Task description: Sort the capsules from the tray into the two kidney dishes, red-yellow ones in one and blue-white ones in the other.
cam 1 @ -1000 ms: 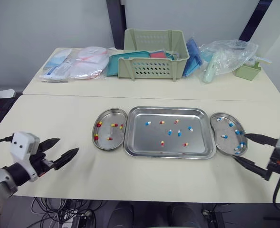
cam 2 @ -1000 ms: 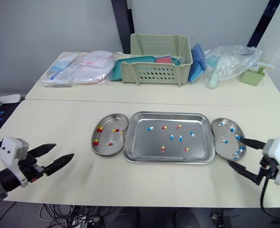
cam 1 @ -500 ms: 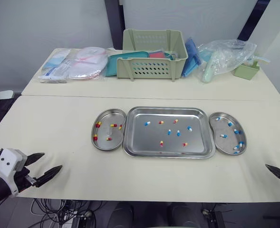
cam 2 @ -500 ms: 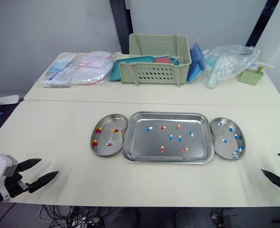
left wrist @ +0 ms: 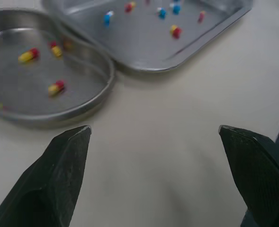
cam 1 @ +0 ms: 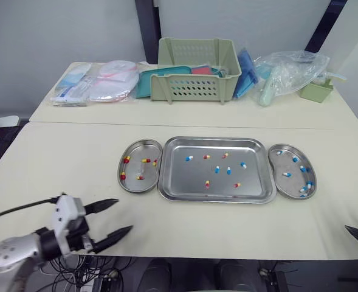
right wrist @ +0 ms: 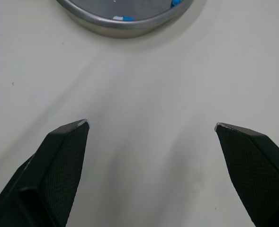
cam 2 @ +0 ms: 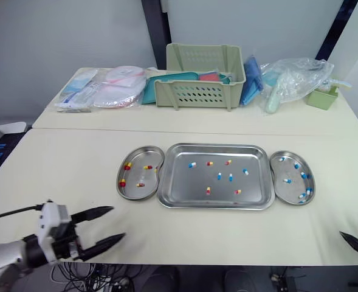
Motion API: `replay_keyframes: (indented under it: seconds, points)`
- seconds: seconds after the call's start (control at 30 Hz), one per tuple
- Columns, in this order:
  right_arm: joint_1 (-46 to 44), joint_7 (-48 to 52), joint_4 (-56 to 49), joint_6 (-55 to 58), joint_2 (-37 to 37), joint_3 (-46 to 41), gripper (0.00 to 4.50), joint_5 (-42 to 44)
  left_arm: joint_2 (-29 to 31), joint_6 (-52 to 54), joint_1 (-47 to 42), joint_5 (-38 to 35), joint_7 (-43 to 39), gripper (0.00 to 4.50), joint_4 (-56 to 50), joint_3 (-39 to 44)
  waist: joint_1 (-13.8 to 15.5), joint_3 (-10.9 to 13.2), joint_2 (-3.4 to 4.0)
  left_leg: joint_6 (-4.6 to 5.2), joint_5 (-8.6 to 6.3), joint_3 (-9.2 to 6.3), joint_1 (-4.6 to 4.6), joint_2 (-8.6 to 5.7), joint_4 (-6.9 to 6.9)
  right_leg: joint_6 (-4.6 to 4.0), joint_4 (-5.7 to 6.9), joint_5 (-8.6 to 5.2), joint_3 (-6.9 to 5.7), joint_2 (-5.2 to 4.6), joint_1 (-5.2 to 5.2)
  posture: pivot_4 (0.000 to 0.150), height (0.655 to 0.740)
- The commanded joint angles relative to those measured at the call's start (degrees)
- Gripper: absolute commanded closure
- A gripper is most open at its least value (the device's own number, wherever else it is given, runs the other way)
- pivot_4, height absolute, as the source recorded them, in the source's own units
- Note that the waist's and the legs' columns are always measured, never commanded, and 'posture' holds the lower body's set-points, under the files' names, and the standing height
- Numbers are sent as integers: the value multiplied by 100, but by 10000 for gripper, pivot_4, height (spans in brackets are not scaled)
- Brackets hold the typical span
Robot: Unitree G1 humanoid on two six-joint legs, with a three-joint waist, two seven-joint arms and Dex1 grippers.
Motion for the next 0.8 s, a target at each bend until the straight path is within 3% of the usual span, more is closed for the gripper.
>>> replay_keyframes:
  seconds: [0.03, 0.27, 0.5, 0.63, 0.73, 0.8]
  points:
    - [102, -8, -212, -93, 20, -262, 0, 54, -340, -438, -36, 229, 173, 298, -213, -616, -10, -1, 2, 0, 0, 0, 1, 0, 0, 0, 1, 0, 0, 1, 1, 1500, 7400]
    - [581, 297, -951, 146, -28, -450, 0, 226, -910, -968, -243, 607, 636, 298, -99, -1322, -2, -5, 8, 0, 0, -1, 1, -2, 1, 0, 0, 0, 0, 1, 2, 1500, 7400]
    - [657, 541, -3183, 1303, -285, -41, 0, 1047, -950, -1044, -282, 629, 958, 298, -233, -1509, -10, -13, 22, 0, 0, -1, 2, -1, 1, 1, 2, 0, 1, 2, 3, 1500, 7400]
    - [-672, -342, -4139, 2310, -781, 1218, 0, 1216, -912, -1029, -291, 625, 1076, 298, -285, -1542, -24, -11, 15, 0, 0, -5, 0, -1, 3, 2, 2, 0, -2, 2, 3, 1500, 7400]
    - [-2683, -891, -4010, 3099, -741, 2607, 0, 1352, -892, -1020, -326, 634, 1170, 298, -310, -1567, -46, -10, 14, -1, 1, -10, 2, 0, 6, 1, 6, 1, -6, 5, 2, 1500, 7400]
    - [-3562, -930, -3809, 3325, -612, 3353, 0, 1195, -878, -1048, -338, 645, 1200, 298, -299, -1591, -12, -8, 14, 0, 1, -10, -3, -2, 6, 1, 4, 1, -5, 3, -2, 1500, 7400]
